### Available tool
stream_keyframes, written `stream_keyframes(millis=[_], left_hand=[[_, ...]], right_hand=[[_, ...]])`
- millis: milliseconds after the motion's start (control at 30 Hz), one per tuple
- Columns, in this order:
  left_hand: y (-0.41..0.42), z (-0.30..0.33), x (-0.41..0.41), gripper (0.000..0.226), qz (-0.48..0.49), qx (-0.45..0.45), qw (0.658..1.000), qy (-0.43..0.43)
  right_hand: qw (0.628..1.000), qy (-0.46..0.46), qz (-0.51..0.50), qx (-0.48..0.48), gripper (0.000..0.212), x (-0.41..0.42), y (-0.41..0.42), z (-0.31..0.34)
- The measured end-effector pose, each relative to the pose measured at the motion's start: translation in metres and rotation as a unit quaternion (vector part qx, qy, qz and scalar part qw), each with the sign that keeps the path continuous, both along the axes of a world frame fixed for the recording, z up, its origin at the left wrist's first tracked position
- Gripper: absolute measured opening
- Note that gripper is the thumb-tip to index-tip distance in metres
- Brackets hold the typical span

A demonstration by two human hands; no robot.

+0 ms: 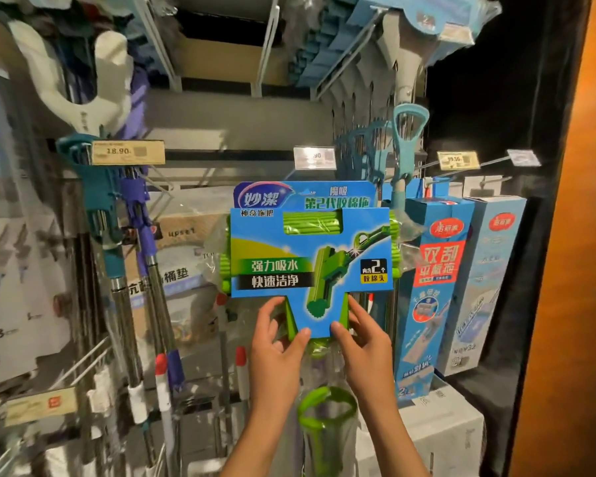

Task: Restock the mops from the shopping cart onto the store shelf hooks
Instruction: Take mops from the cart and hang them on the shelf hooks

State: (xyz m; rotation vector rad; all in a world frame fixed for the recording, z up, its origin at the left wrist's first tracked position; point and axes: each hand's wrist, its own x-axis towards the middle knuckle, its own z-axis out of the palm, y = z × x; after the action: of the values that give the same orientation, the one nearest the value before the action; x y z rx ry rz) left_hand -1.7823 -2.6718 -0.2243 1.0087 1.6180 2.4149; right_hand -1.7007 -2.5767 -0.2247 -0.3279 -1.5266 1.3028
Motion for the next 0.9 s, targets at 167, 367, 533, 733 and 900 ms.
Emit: stream_keyframes(millis=[167,367,533,733,900], left_hand=[[0.028,0.004,-0.006,0.063,0.019,-0.001,1.000,0.003],[0.064,0.010,-0.006,0.064,0.042,0.016,0.999,-0.001],[0.089,0.013,-0.004,0.065,0.073,0.037,0.997,-0.008],[0.103,0.013,-0.005,0.062,0.099,0.043,0.994,-0.024],[0.102,0.017,-0.005,0.060,0.105,0.047,0.993,-0.025]], right_hand=[[1.000,0.003,0.009,0.008,0.047,-0.008,0.028,0.006],[0.999,0.008,0.040,0.013,0.048,-0.011,0.068,0.013],[0.996,0.005,0.076,0.037,0.049,-0.014,0.098,0.019],[0.993,0.000,0.111,0.050,0.050,-0.020,0.121,0.024],[0.990,-0.013,0.130,0.055,0.050,-0.028,0.124,0.024]])
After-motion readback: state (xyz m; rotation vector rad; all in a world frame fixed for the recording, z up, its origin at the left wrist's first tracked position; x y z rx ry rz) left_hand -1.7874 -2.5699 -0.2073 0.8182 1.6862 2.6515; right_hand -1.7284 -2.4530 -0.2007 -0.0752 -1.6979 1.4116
